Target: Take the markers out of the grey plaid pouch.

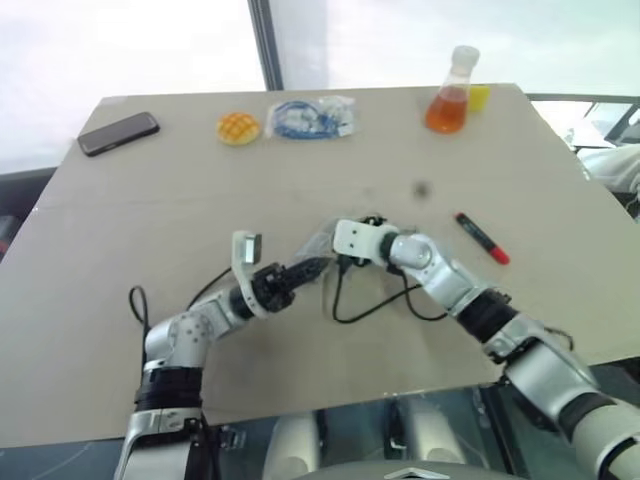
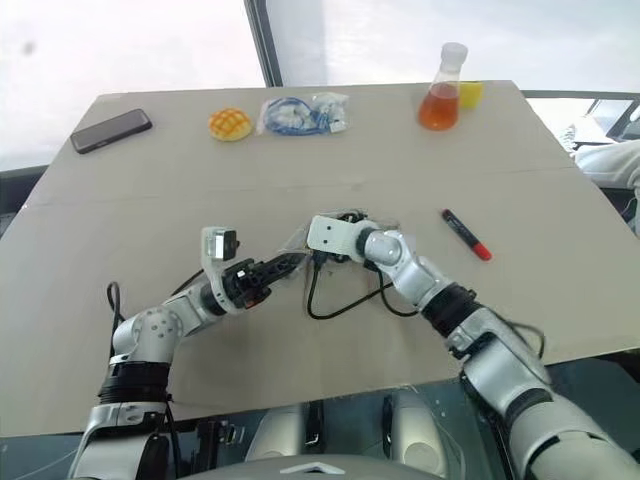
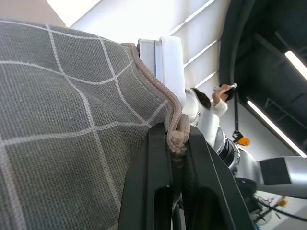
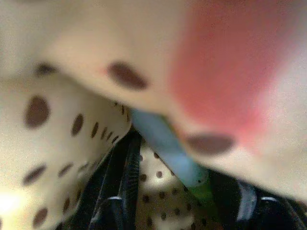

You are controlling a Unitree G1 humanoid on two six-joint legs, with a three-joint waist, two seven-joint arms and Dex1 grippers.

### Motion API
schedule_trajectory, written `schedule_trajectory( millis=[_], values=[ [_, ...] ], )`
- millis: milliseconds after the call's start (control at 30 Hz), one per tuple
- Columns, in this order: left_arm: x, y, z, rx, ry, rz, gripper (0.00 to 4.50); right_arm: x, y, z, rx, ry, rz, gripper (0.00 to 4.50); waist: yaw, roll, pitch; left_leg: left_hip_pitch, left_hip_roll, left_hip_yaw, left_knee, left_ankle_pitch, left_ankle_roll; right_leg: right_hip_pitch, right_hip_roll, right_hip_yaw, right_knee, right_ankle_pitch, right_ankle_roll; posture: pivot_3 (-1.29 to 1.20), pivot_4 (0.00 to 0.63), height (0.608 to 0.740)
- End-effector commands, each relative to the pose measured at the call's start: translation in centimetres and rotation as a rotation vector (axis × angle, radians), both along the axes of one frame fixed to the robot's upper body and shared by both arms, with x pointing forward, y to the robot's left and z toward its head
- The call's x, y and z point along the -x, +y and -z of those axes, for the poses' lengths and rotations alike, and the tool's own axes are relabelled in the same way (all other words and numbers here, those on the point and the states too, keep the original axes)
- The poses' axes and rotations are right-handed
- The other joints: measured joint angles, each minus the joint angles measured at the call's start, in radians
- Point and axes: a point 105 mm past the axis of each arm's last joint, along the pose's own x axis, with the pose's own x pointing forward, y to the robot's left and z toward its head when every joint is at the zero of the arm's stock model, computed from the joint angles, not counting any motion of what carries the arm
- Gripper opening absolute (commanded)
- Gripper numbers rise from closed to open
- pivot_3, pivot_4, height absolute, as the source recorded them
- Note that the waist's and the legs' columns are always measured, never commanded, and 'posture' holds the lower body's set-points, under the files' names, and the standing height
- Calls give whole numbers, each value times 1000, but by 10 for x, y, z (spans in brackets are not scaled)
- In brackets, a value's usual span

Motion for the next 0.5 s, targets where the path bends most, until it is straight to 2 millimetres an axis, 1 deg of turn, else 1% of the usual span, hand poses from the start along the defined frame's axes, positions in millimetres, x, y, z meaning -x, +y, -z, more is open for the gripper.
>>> schedule_trajectory(
  millis=[33, 67, 100, 267, 333, 400, 500],
  values=[
    [10, -15, -19, 52, -90, 69, 0, -2, -29, 18, -19, 48, 83, 624, 2, -1, -1, 0, 0, 0, 0, 0, 0, 0, 0, 0, 0, 0, 0, 0, 150, 740],
    [9, -14, -18, 47, -95, 58, 0, 1, -31, 15, -24, 40, 72, 490, 3, -2, -1, 0, 0, 0, 0, 0, 0, 0, -1, 1, 0, 0, 0, 0, 150, 740],
    [7, -13, -17, 39, -105, 42, 0, 5, -33, 8, -40, 30, 62, 447, 4, -1, -1, 0, 0, 1, 0, 0, 0, 0, -1, 1, 0, 0, 0, 0, 150, 740],
    [-8, -7, -17, -4, -174, -78, 0, 31, -44, -24, -43, 7, 9, 447, 14, 0, 0, -2, -1, 0, -1, 0, 0, -1, -2, 1, -1, 1, -1, 0, 150, 740],
    [-18, -4, -15, -57, -222, -136, 0, 46, -49, -44, -99, 66, -16, 447, 24, 0, 0, -3, -1, 0, -1, 0, 0, -2, -1, 0, -1, 1, -1, 0, 150, 740],
    [-23, -2, -13, -91, -256, -165, 0, 59, -52, -57, -142, 130, -29, 447, 29, 1, 0, -4, -1, 0, -1, 0, 0, -3, -1, 0, -1, 1, -1, 0, 150, 740],
    [-27, -3, -8, -195, -355, -184, 0, 74, -66, -61, -180, 275, 5, 447, 31, 1, 0, -5, -1, 0, -1, 0, 0, -4, -1, 0, -2, 1, -1, 0, 150, 740]
  ],
)
